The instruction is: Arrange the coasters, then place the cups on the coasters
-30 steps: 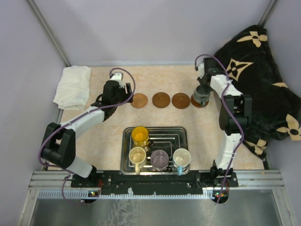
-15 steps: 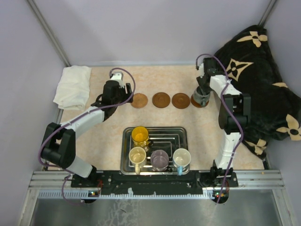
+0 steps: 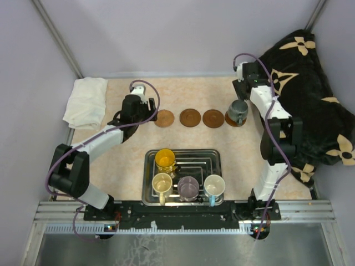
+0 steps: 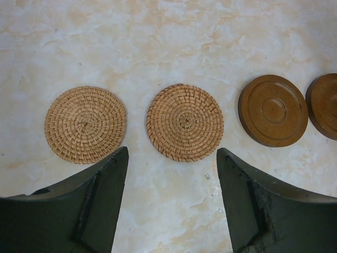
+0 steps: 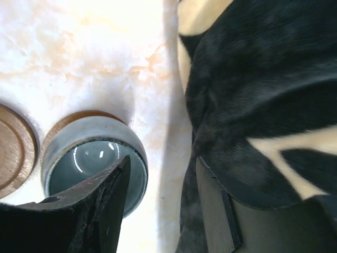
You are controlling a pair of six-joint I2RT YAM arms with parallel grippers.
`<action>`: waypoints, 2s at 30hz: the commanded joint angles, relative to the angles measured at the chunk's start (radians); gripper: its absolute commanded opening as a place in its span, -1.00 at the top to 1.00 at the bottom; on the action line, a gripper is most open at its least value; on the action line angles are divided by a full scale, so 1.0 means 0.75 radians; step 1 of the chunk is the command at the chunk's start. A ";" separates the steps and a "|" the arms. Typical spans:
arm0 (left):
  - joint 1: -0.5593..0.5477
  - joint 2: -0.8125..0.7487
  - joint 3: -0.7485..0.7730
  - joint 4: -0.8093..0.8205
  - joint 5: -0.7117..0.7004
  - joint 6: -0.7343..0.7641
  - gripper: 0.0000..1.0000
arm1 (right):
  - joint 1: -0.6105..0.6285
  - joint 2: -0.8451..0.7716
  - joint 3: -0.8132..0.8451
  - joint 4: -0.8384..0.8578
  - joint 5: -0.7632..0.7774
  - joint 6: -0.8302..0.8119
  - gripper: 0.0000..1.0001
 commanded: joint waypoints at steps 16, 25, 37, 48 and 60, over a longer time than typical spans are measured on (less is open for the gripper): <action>-0.006 0.040 0.067 0.019 0.090 0.027 -0.48 | 0.191 -0.604 -0.314 0.130 -0.135 0.300 0.67; -0.006 -0.001 0.024 0.016 0.124 0.024 -0.48 | 0.480 -0.769 -0.601 -0.049 -0.148 0.369 0.54; -0.007 -0.069 -0.039 -0.025 0.170 -0.020 -0.50 | 0.534 -1.031 -0.808 -0.263 -0.318 0.576 0.31; -0.007 -0.083 -0.011 -0.068 0.213 -0.007 -0.51 | 0.746 -1.236 -0.821 -0.574 -0.266 0.940 0.06; -0.007 -0.042 0.050 -0.103 0.272 0.029 -0.52 | 1.078 -1.269 -1.002 -0.602 -0.103 1.334 0.09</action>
